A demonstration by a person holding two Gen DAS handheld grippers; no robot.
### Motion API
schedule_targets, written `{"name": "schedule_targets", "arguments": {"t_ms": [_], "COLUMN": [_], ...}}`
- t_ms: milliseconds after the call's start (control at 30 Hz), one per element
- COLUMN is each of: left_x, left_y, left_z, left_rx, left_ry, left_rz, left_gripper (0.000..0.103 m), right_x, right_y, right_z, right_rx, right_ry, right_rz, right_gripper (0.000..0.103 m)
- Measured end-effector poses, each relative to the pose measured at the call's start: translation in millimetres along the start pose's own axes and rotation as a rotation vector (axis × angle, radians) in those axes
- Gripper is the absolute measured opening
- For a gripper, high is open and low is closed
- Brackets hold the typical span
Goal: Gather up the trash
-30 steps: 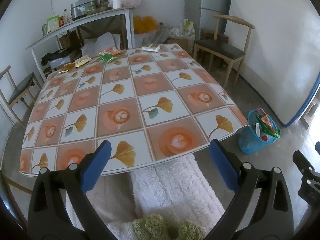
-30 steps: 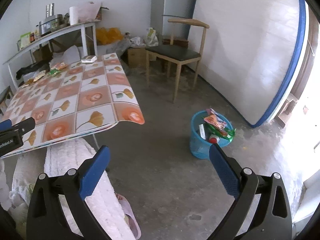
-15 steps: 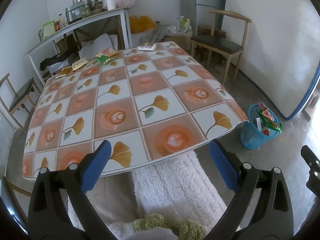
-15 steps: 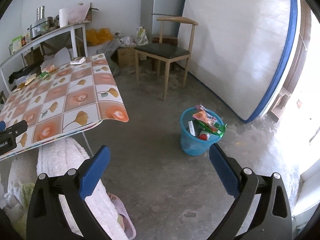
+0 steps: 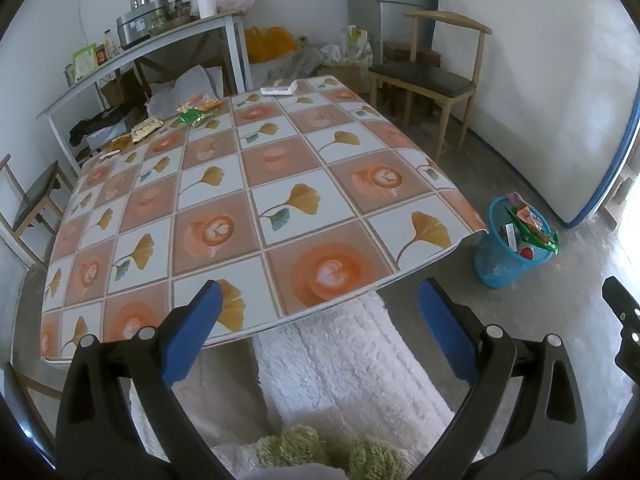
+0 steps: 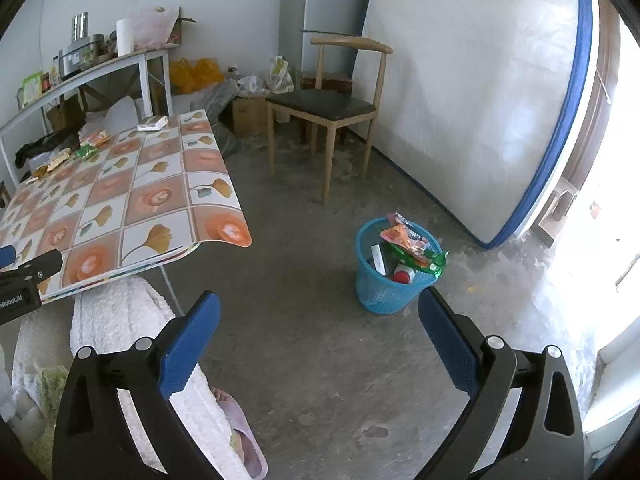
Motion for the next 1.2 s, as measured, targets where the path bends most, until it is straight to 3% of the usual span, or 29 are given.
{"name": "schedule_targets", "arguments": {"t_ms": [1200], "left_x": [2.2], "left_y": [0.6], "left_z": [-0.7], "left_rx": [-0.004], "left_ry": [0.005], "left_rz": [-0.007], "left_gripper": [0.094], "right_x": [3.1], "right_y": [-1.8], "right_z": [10.8], "right_rx": [0.022], "right_ry": [-0.006], "right_rz": [-0.01], "right_gripper": [0.096]}}
Point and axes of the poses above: each gripper's, at about its wrist camera, not at the fingertips, and y roughly the way its jaws point, x to its right, z to its top, the point moved 4 cm from there along y, roughly the way its jaws point, and after that the axes turned 3 degrees about -z, right-handed, at the moved point
